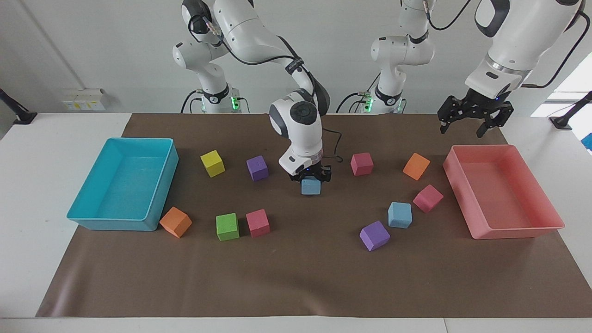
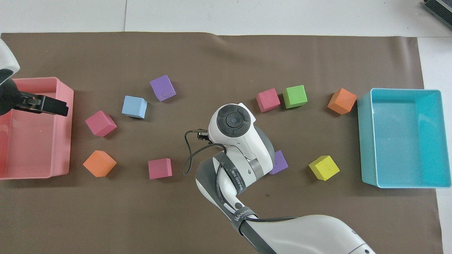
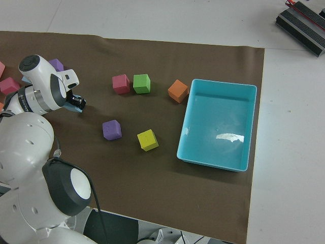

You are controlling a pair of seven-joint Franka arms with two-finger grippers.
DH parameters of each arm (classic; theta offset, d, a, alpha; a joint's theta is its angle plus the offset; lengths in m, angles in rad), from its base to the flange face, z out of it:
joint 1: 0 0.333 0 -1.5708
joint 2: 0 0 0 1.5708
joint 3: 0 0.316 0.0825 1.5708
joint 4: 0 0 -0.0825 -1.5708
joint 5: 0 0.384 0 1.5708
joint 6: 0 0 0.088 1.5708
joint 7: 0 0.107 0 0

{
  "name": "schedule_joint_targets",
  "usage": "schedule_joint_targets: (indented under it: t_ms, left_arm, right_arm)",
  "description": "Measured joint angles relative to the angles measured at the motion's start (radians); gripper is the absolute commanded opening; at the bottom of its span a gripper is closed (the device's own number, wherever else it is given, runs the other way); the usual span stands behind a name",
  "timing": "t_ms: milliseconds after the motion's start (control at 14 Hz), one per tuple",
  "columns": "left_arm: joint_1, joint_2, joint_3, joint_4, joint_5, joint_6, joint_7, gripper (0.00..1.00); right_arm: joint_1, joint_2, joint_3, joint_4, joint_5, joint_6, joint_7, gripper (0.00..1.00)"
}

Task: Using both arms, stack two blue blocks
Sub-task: 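Carry the blue cube to the table center and lower it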

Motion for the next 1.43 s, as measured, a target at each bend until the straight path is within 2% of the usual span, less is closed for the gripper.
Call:
schedule_joint_targets:
  t_ms: [645, 717, 788, 860, 1003, 1075, 1433]
  left_arm:
    - [0.0, 0.0, 0.0, 0.0, 0.0, 0.0, 0.0, 1.0]
    - [0.0, 0.0, 0.0, 0.0, 0.0, 0.0, 0.0, 1.0]
    - [0.0, 0.0, 0.0, 0.0, 0.0, 0.0, 0.0, 1.0]
    - [0.0, 0.0, 0.0, 0.0, 0.0, 0.0, 0.0, 1.0]
    - [0.0, 0.0, 0.0, 0.0, 0.0, 0.0, 0.0, 1.0]
    - [0.0, 0.0, 0.0, 0.0, 0.0, 0.0, 0.0, 1.0]
    - [0.0, -0.006, 0.0, 0.001, 0.0, 0.0, 0.0, 1.0]
  right_arm:
    - [0.001, 0.004, -0.003, -0.046, 0.001, 0.001, -0.028, 0.0]
    - [0.003, 0.001, -0.003, -0.049, 0.001, 0.001, -0.037, 0.06]
    - [0.004, -0.001, -0.003, -0.052, 0.001, 0.001, -0.043, 0.16]
    - [0.005, -0.003, -0.003, -0.053, 0.001, 0.001, -0.045, 0.32]
    - [0.006, -0.005, -0.003, -0.055, 0.001, 0.001, -0.047, 0.94]
    - [0.006, -0.005, -0.003, -0.056, 0.001, 0.001, -0.047, 1.0]
    - [0.004, -0.006, -0.007, -0.057, 0.001, 0.003, -0.048, 1.0]
